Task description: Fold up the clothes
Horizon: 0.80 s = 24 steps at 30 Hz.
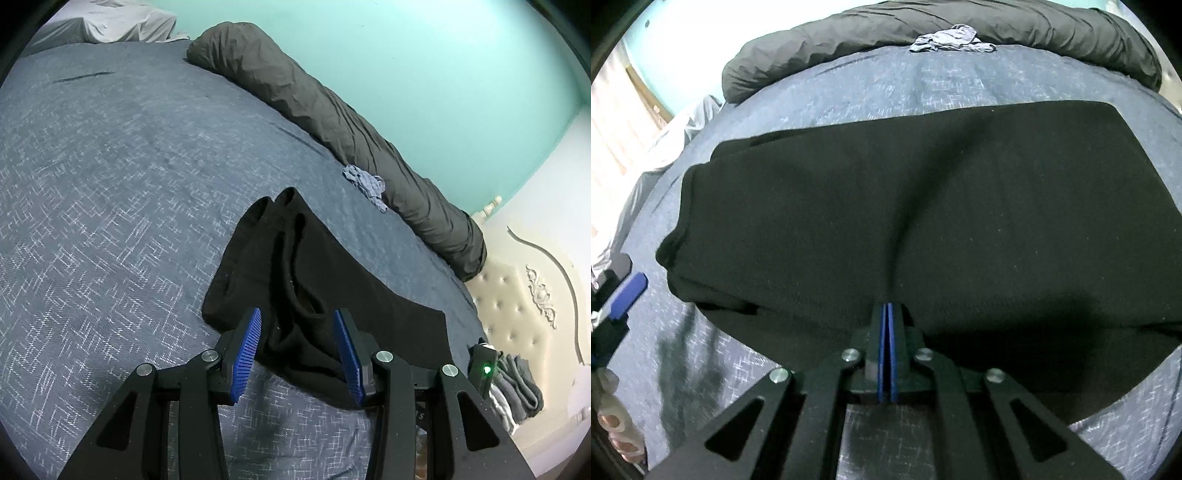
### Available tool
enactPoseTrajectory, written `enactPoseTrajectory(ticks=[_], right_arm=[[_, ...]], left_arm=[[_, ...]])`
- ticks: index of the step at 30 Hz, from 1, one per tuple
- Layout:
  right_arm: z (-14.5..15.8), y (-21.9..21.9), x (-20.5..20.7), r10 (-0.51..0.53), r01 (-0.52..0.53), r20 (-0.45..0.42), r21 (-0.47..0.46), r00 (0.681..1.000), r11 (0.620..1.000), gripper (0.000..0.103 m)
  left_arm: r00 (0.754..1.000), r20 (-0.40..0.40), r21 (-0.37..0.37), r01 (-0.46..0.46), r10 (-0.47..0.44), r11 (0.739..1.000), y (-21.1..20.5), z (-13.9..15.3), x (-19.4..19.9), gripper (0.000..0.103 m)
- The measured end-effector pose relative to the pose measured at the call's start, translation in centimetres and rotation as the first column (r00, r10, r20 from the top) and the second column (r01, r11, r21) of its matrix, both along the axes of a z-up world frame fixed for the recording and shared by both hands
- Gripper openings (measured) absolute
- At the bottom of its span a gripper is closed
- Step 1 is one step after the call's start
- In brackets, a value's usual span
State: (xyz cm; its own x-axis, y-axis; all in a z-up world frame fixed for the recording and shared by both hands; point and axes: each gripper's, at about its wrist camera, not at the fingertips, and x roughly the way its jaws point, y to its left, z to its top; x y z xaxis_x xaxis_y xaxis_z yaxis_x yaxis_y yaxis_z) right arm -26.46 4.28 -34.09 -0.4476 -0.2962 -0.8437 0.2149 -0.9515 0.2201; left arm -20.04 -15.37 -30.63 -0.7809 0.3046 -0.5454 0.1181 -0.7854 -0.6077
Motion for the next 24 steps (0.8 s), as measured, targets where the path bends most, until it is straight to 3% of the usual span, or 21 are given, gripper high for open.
enactPoseTrajectory(ticks=[5, 9, 13, 17, 24], right_arm=[[-0.4, 0.0, -1.5, -0.011, 0.011, 0.079, -0.009, 0.997, 1.0, 0.0], [-0.5, -0.6, -1.5, 0.019, -0.021, 0.066, 0.033, 0.998, 0.999, 0.0], [1.1, 2.3, -1.9, -0.042, 0.059, 0.116, -0.151, 0.992, 0.987, 0.0], [3.5, 6.1, 1.4, -0.086, 0.088, 0.017, -0.177, 0.996, 0.98, 0.002], [3.3, 13.2, 6.2, -0.128, 0.122, -0.01, -0.234, 0.992, 0.965, 0.002]], left_arm=[[1.0, 0.005, 0.008, -0.005, 0.005, 1.0, -0.2, -0.1, 0.2, 0.045], [1.0, 0.015, 0.013, 0.001, -0.001, 1.0, 0.0, -0.1, 0.3, 0.05], [0.999, 0.046, 0.018, 0.016, -0.016, 1.0, 0.1, -0.6, 0.3, 0.056], [0.996, 0.093, 0.037, 0.011, -0.015, 0.999, -0.2, -1.5, 0.2, 0.066], [0.986, 0.161, 0.052, 0.029, -0.037, 0.998, 1.0, -3.5, 0.0, 0.07]])
